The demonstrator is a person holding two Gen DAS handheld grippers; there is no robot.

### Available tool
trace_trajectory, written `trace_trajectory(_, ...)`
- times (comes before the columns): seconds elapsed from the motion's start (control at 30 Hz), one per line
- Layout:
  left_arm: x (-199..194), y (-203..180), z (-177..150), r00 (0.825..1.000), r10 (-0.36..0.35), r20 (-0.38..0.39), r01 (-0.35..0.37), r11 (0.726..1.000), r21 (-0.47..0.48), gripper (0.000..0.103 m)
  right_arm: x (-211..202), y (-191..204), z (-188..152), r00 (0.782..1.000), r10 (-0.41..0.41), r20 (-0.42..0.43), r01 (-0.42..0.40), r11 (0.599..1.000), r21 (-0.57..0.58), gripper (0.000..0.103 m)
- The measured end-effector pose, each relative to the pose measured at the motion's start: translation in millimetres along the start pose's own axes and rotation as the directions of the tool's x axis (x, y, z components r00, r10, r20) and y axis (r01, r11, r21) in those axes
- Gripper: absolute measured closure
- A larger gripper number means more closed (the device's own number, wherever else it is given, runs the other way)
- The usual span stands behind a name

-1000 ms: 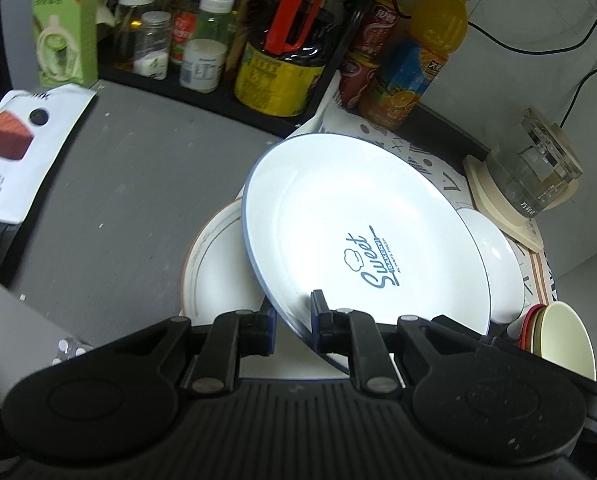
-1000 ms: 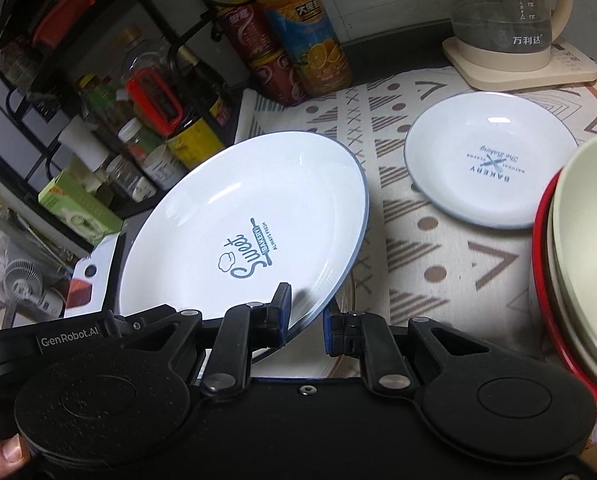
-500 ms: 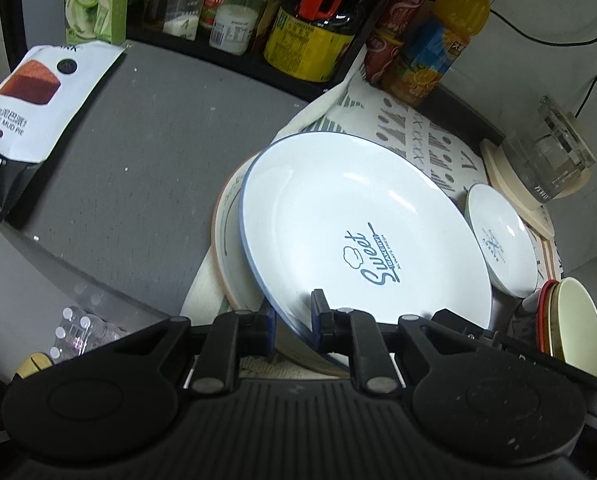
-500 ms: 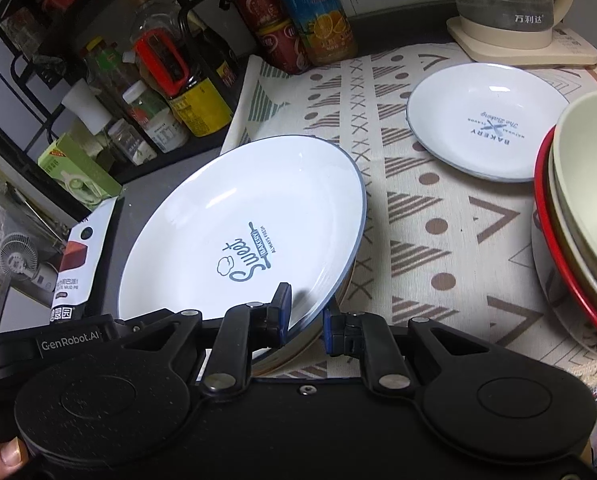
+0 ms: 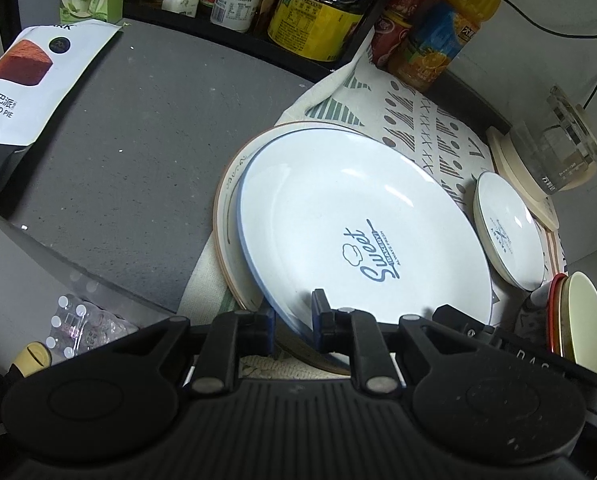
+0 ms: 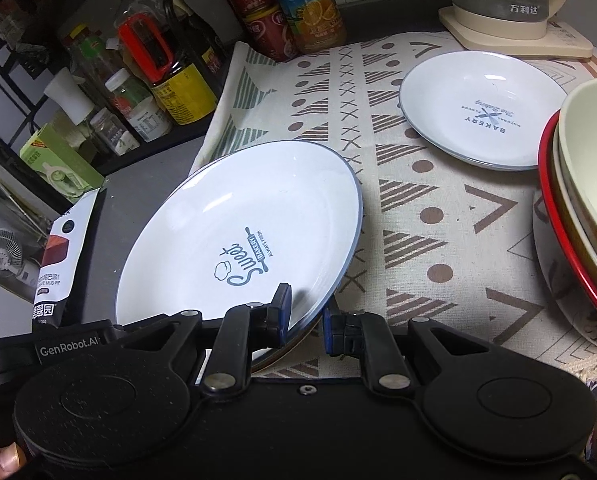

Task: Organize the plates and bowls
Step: 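Carry the 'Sweet' plate over the flower-pattern plate and lower it, then set the 'Sweet' plate onto the flower plate and open the right gripper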

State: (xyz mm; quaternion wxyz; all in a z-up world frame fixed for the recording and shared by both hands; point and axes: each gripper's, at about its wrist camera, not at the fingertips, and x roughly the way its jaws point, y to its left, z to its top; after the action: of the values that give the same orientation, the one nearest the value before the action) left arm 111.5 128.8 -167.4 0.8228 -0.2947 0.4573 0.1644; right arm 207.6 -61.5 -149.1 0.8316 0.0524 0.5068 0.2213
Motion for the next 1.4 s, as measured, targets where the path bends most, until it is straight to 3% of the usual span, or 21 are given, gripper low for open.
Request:
trace_trajectory(0.23,2,0,9,0.999,0.002,-0.045,-0.002,1.000,0.000,0.085,0,0,4,1.000,-0.019,0.005,0.019,1.000,0.018,0.088)
trace_trajectory(0.77,-10,13,23,0.996,0.083,0.013,-0.084,0.996,0.013,0.085,4,-1,10,0.998,-0.062,0.013,0.062,0.997,0.040,0.093)
trace_trajectory(1.4,1,27,34,0.998,0.063,0.031,-0.062,0.997,-0.043,0.083,17,3,12,0.994,-0.109,-0.028,0.109,0.994,0.013,0.089)
